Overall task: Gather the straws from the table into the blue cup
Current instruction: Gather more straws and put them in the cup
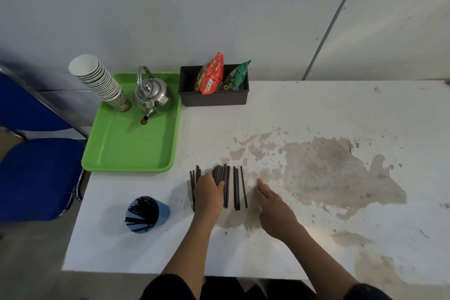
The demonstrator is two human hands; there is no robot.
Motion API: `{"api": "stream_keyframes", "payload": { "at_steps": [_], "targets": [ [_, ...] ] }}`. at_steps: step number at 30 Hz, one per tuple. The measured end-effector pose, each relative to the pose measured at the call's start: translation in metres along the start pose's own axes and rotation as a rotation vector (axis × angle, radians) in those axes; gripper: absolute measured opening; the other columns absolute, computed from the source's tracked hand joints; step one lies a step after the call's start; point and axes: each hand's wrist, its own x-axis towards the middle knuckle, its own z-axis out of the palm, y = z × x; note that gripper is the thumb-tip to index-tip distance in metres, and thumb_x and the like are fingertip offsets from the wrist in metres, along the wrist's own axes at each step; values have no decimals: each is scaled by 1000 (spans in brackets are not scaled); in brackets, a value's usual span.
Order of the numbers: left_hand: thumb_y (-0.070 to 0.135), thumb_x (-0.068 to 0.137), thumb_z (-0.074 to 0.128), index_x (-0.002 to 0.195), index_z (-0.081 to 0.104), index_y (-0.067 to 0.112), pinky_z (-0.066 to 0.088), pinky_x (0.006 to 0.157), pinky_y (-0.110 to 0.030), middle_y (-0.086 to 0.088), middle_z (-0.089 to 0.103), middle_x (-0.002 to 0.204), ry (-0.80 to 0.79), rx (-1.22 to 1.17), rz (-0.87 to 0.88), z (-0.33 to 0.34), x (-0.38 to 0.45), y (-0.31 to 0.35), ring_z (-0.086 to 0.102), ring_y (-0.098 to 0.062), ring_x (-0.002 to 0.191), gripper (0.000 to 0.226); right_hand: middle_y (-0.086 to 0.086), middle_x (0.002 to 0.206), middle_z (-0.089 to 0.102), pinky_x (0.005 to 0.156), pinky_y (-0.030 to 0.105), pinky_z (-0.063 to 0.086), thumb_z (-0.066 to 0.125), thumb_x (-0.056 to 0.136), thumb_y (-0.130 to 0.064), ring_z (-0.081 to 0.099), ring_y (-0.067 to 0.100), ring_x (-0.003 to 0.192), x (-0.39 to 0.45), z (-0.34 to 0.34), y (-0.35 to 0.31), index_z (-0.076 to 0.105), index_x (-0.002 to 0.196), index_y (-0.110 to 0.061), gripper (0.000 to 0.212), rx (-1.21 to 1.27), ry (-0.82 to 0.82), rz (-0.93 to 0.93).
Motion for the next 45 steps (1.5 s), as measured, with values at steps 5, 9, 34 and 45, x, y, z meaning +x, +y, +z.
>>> {"api": "stream_keyframes", "payload": {
  "at_steps": [5, 9, 34, 45],
  "targets": [
    [26, 102, 50, 116, 60, 2, 52, 83, -34, -11, 66, 109, -85, 21, -9, -2, 2, -1, 64, -26, 99, 29, -1, 163, -8, 120, 40, 23, 38, 90, 3, 3, 19, 150, -1, 0, -3, 6, 153, -12, 73, -3, -13, 23],
    [23, 105, 42, 125, 50, -2, 47, 76, -32, -14, 65, 110, -142, -69, -38, -11, 3, 1, 63, -27, 93, 33, -2, 163, -6, 120, 40, 23, 40, 89, 4, 3, 18, 150, 0, 1, -1, 8, 153, -12, 74, 20, -14, 21],
    [9, 107, 33, 100, 51, 15, 43, 62, -19, 1, 46, 77, -113, -1515, 244, -167, -30, 43, 46, -11, 64, 21, 17, 129, 58, 112, 37, 37, 33, 102, -22, 53, 26, 124, -13, -86, -181, 55, 124, 1, 39, 2152, -82, 240],
    [21, 105, 43, 130, 56, 25, 41, 58, -17, 12, 39, 62, -70, -1524, 212, -163, -32, 41, 38, -5, 55, 28, 21, 121, 63, 101, 37, 43, 25, 104, -31, 58, 27, 116, -3, -96, -203, 56, 124, 3, 51, 2176, -127, 245]
  ]
}}
